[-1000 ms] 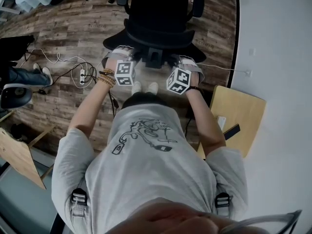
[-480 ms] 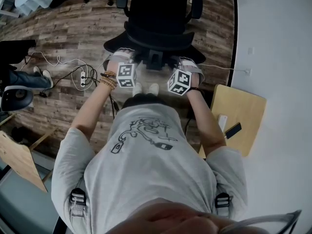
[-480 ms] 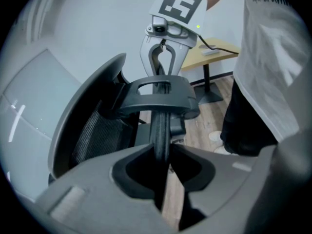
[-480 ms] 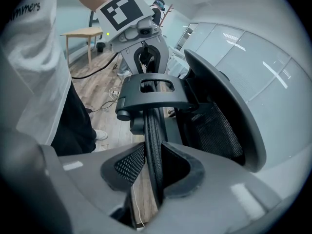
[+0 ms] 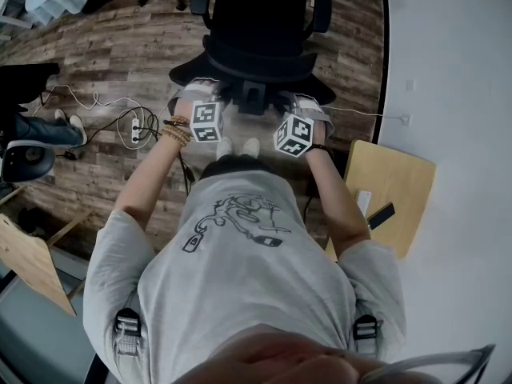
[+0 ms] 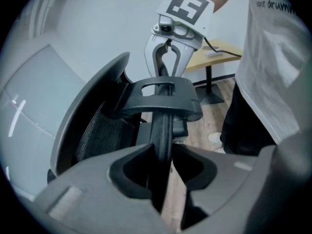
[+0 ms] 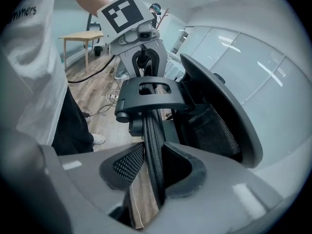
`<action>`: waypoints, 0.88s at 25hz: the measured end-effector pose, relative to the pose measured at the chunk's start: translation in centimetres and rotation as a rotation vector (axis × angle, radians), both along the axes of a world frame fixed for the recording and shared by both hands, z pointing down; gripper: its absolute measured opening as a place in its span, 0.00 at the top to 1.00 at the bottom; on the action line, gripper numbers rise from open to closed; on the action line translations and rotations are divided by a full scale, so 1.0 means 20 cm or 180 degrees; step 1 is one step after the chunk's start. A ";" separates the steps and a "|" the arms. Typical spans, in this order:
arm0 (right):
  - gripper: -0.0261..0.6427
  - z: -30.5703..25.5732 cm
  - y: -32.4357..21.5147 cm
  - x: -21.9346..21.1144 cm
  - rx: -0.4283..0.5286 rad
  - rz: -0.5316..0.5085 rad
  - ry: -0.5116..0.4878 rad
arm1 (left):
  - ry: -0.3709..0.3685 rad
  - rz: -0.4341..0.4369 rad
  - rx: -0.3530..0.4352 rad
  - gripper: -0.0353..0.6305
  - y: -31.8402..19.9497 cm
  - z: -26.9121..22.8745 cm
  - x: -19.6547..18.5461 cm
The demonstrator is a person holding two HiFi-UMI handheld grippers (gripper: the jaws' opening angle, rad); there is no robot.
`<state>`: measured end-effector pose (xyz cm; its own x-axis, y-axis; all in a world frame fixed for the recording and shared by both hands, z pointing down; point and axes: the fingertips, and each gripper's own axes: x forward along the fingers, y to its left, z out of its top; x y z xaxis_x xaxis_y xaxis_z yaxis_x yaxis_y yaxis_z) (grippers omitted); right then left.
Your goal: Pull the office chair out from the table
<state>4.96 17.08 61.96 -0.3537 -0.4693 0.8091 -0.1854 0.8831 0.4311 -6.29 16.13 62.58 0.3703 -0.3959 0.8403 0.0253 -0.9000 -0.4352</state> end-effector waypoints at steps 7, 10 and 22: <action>0.76 -0.05 0.01 0.02 -0.0108 0.0077 -0.0107 | 0.0212 -0.0111 -0.0070 0.75 0.03 -0.09 0.03; 0.78 -0.10 0.04 0.03 -0.0156 0.0156 -0.0244 | 0.0319 -0.0205 -0.0091 0.75 0.04 -0.12 0.01; 0.86 -0.64 0.07 -0.04 -0.0258 0.0765 -0.1739 | 0.1897 -0.0828 -0.0077 0.92 0.05 -0.71 0.13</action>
<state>4.14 18.42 49.10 -0.6200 -0.5321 0.5767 -0.5597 0.8150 0.1502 -3.76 17.09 48.30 0.6703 -0.5191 0.5303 -0.4343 -0.8539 -0.2868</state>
